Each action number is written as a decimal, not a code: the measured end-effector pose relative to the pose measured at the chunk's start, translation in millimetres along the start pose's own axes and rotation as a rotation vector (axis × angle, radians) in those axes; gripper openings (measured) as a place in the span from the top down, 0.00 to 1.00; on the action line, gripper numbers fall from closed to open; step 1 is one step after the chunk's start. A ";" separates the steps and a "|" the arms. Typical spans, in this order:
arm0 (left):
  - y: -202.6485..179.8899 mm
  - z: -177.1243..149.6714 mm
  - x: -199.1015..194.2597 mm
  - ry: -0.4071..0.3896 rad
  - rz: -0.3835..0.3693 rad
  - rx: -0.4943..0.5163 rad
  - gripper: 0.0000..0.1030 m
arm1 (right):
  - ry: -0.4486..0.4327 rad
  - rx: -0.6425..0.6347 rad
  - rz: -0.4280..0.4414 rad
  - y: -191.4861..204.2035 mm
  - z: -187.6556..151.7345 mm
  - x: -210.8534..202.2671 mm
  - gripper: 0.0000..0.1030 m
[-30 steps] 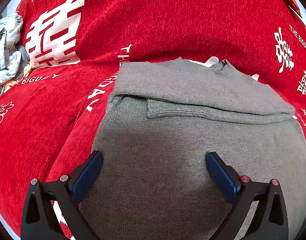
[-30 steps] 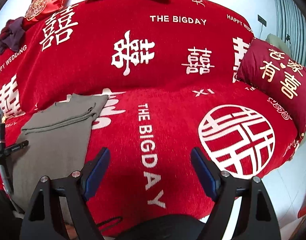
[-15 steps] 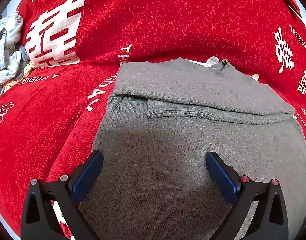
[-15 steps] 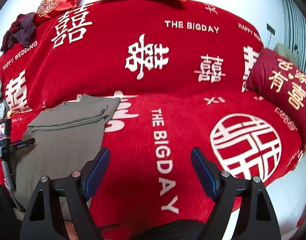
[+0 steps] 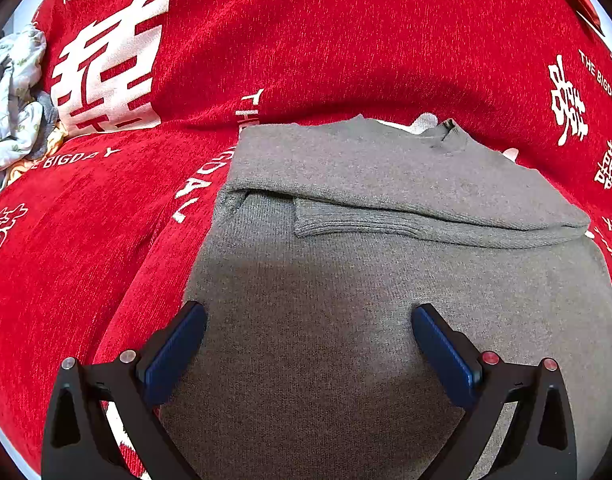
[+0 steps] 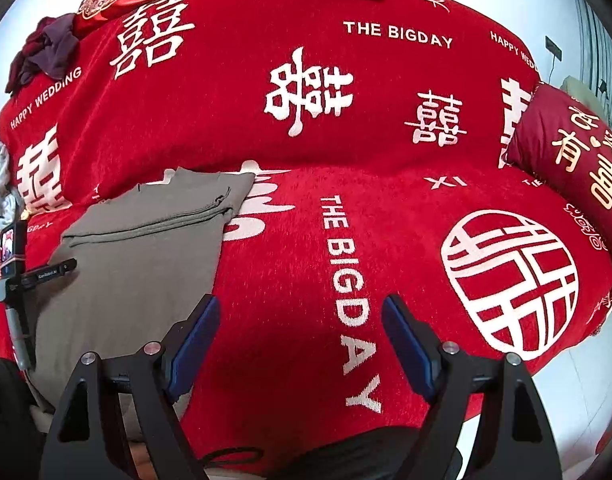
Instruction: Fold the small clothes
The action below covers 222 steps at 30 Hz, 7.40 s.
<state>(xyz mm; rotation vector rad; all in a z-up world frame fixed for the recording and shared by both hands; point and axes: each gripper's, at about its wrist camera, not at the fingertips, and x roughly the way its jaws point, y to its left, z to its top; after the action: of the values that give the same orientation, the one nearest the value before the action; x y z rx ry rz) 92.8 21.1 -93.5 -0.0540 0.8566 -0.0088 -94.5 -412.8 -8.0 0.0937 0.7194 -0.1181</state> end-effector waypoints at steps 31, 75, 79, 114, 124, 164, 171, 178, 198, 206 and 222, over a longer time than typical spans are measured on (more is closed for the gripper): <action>0.7 -0.1 -0.3 0.001 -0.003 0.004 0.00 | 0.097 -0.098 0.060 28.7 -6.3 -2.0 0.17; -0.4 0.7 -0.5 -0.003 -0.004 0.000 0.00 | 0.526 -0.289 0.444 97.8 -66.0 63.1 0.17; -0.4 1.3 -1.3 0.003 -0.005 -0.010 0.00 | 0.623 -0.241 0.442 103.4 -76.4 77.6 0.17; 15.8 -131.3 -58.8 0.847 -0.284 -0.202 0.17 | 0.686 -0.058 0.737 135.2 -92.2 85.9 0.88; 34.7 -127.3 -103.6 0.697 -0.319 -0.330 0.88 | 0.593 -0.010 0.840 133.6 -75.4 74.5 0.89; 59.7 19.6 -84.8 0.250 -0.406 -0.379 0.93 | 0.255 -0.130 0.555 126.3 52.7 69.7 0.90; 61.5 33.3 -29.6 0.317 -0.341 -0.395 0.93 | 0.377 0.067 0.443 98.5 72.0 139.0 0.89; 75.0 28.3 -33.3 0.327 -0.373 -0.330 0.92 | 0.403 -0.015 0.421 66.5 65.0 141.6 0.53; 25.4 26.4 -44.5 0.340 -0.438 0.208 0.92 | 0.416 -0.536 0.570 149.9 40.3 138.4 0.27; -10.5 10.4 -25.6 0.362 -0.398 0.330 0.05 | 0.452 -0.481 0.567 139.4 35.6 153.4 0.74; 29.8 42.1 -22.9 0.321 -0.476 0.097 0.12 | 0.478 -0.381 0.582 135.6 40.4 164.6 0.65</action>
<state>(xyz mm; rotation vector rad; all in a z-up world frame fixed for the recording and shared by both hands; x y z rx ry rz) 109.2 53.4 -50.2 -0.1675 1.1460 -0.5164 73.5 -296.2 -80.5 -0.0388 1.1497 0.6163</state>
